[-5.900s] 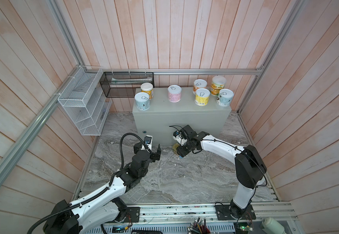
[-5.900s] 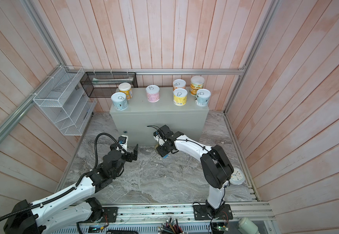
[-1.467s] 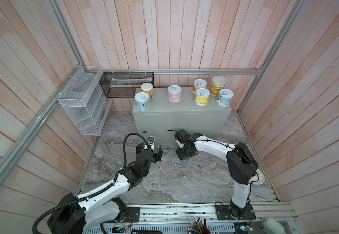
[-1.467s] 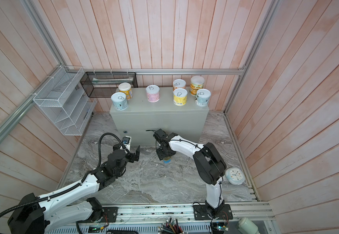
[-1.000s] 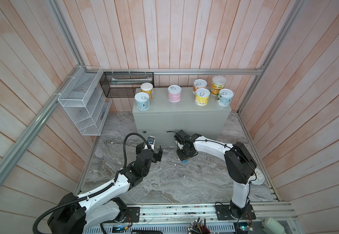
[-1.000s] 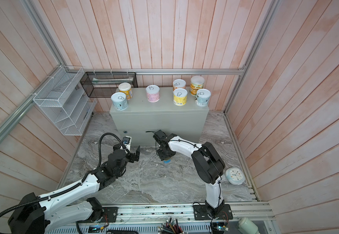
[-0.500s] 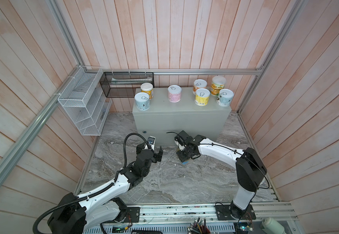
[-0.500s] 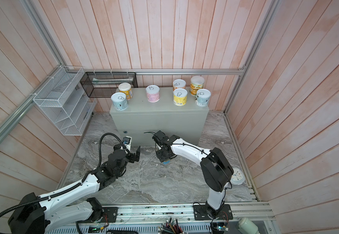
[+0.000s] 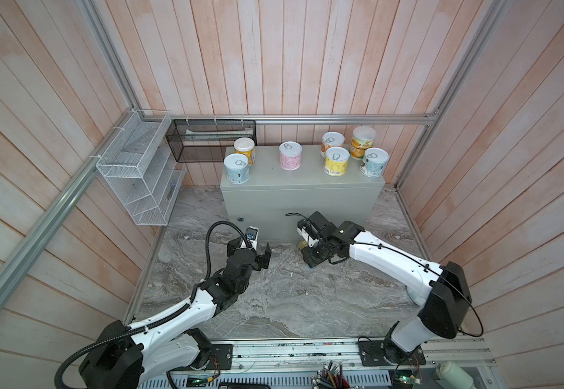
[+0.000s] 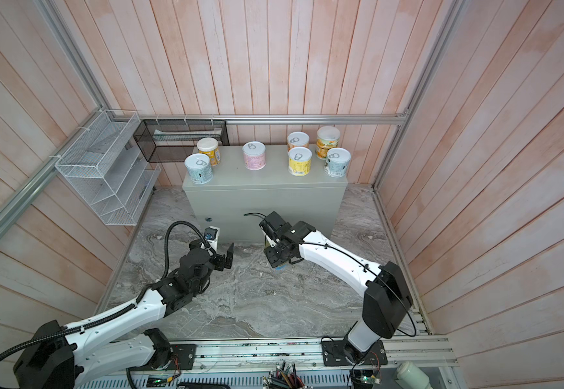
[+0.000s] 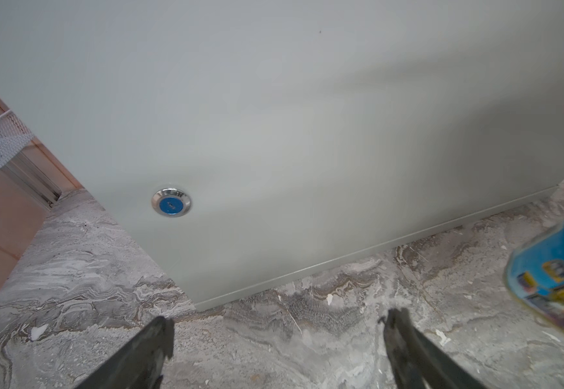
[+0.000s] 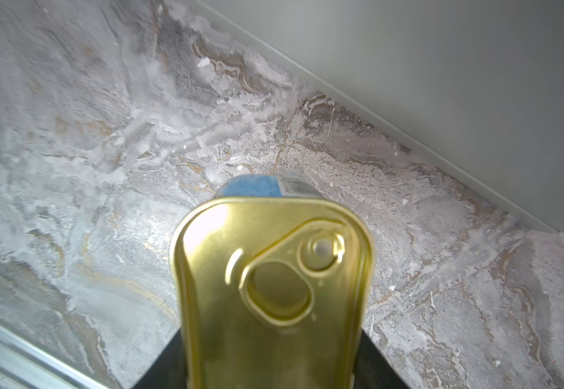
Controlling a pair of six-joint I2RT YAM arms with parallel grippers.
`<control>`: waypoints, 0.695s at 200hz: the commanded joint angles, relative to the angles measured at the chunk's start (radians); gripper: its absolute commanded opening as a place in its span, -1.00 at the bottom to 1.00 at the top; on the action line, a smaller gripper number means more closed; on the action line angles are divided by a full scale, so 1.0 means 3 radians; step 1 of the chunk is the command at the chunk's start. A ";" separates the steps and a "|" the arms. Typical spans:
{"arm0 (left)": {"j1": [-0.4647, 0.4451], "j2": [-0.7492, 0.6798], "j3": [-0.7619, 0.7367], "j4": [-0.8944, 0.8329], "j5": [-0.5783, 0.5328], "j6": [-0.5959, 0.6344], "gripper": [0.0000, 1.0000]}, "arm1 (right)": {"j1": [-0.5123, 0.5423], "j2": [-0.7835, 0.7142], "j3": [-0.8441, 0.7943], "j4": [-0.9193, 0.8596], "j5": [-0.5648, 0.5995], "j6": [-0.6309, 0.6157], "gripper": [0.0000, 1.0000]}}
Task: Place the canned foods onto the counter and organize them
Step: 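Raise the gold tin with the right gripper up over the cabinet top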
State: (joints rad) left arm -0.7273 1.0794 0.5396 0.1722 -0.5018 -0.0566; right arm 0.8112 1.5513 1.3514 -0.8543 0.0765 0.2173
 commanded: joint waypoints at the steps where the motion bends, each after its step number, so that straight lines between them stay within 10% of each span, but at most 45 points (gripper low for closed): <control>1: 0.0011 0.0037 0.0065 0.0018 0.0023 -0.0046 1.00 | 0.0026 -0.0415 0.0024 0.0248 -0.0098 0.0065 -0.10; 139: 0.0011 0.0085 0.0077 0.0025 0.0018 -0.0046 1.00 | 0.0024 -0.1434 0.0312 0.0778 0.0255 -0.0144 -0.10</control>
State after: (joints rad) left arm -0.7273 1.0966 0.5396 0.1722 -0.5011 -0.0566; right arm 0.8139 1.0935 1.3556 -0.6727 0.1169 0.2119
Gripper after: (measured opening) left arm 0.998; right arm 0.551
